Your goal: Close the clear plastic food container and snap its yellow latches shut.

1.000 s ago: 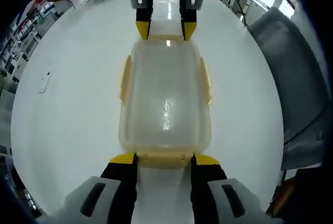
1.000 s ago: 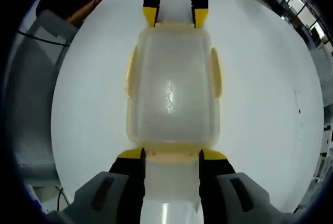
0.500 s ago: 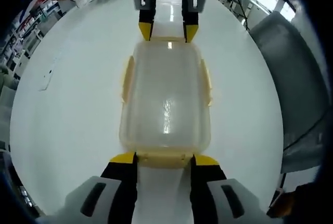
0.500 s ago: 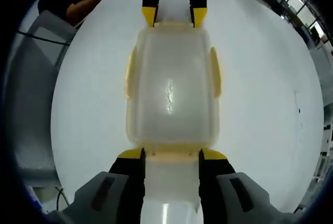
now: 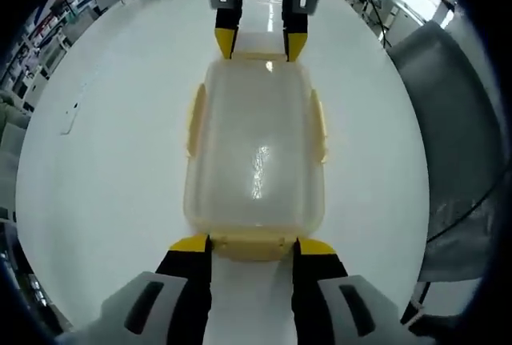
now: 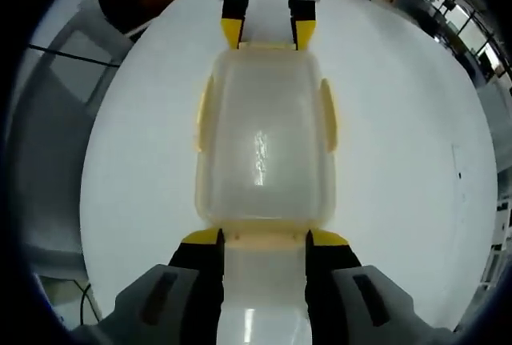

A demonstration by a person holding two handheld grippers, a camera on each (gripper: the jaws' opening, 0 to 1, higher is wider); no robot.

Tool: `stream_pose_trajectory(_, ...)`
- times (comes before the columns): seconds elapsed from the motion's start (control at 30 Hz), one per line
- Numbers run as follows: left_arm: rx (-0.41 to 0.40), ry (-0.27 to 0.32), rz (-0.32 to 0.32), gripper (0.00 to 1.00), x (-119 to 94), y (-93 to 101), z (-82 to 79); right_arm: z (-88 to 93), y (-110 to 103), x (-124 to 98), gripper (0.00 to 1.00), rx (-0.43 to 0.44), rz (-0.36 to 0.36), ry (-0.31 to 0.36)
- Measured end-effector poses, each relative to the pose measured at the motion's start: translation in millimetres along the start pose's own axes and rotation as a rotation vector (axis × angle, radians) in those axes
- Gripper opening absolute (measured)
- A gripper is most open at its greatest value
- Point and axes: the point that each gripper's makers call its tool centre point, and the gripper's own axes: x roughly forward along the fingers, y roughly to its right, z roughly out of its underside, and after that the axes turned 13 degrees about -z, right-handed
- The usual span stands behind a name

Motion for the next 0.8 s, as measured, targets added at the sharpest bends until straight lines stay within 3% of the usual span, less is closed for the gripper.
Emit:
stream_pose_trajectory(0.17, -0.015, -0.022, -0.010, 0.33, -14, -1.4, -2.4, -8.6, -3, -20, 0.36, -0.028, 0.002, 0.062)
stream_pose_trajectory(0.37, -0.030, -0.018, -0.019, 0.33, -31, -0.6, -13.2, -8.8, -9, -34, 0.36, -0.062, 0.026, 0.078)
stream_pose_trajectory(0.8, -0.053, -0.025, -0.032, 0.33, -46, 9.8, -41.0, 7.9, -26, -60, 0.36, -0.096, 0.035, 0.111)
